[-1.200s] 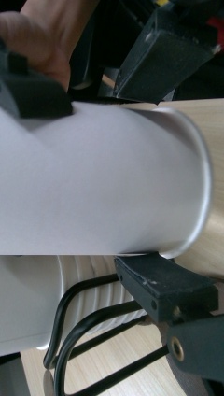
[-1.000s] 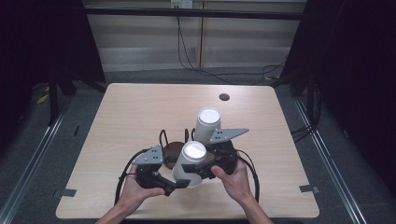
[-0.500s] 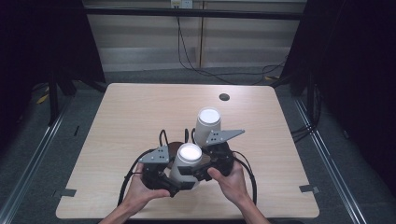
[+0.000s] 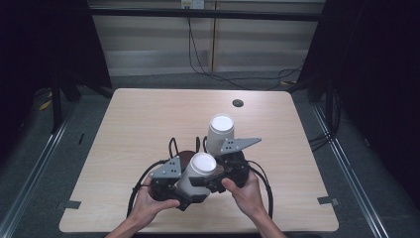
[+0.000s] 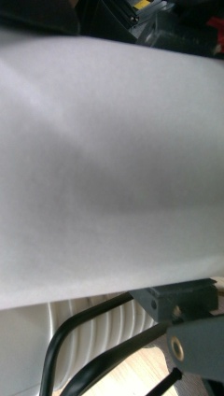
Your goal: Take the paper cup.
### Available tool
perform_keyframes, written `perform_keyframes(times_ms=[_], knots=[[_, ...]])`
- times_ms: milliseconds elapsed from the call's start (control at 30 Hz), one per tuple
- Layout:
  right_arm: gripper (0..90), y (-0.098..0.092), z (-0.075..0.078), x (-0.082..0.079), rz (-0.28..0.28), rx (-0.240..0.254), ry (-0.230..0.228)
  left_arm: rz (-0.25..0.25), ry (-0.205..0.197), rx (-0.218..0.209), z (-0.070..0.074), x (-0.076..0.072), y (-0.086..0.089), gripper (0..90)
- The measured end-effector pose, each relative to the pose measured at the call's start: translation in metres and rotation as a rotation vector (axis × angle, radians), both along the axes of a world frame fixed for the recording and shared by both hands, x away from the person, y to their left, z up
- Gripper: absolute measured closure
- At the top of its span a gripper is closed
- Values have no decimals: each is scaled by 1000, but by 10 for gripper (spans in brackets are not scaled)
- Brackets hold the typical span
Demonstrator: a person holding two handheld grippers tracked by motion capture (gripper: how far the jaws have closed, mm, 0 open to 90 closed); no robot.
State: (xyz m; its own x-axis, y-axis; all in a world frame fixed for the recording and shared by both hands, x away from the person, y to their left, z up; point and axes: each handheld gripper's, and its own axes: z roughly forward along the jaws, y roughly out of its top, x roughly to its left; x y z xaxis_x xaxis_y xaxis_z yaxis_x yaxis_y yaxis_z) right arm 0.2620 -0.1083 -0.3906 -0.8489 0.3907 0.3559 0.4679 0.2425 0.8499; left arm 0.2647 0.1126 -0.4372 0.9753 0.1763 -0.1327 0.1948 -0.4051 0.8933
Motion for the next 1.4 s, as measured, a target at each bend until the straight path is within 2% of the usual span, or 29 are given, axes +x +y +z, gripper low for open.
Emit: perform_keyframes(times_ms=[167,300,367,533,833,1000,1100,1233,1333,1400], knots=[[200,3,0,-1,-3,-20,-15,-11,22,15,0,0,1,176],[172,5,-1,-2,2,-35,-21,-12,12,50,3,-1,2,178],[157,4,-1,-2,11,-34,-17,-20,30,44,3,0,3,178],[147,1,-1,-2,6,-28,-10,-21,75,74,2,2,6,178],[143,-11,4,-1,10,-16,-21,-28,80,137,5,6,10,178],[143,-13,3,0,45,-19,-25,-35,93,164,7,6,13,181],[143,-16,3,0,56,-24,-28,-34,93,197,8,5,15,182],[144,-20,3,-1,60,-43,-28,-42,81,252,9,5,16,185],[144,-23,3,-2,69,-64,-29,-37,85,268,10,6,17,185],[144,-24,2,-2,85,-84,-25,-45,81,294,10,7,18,185]])
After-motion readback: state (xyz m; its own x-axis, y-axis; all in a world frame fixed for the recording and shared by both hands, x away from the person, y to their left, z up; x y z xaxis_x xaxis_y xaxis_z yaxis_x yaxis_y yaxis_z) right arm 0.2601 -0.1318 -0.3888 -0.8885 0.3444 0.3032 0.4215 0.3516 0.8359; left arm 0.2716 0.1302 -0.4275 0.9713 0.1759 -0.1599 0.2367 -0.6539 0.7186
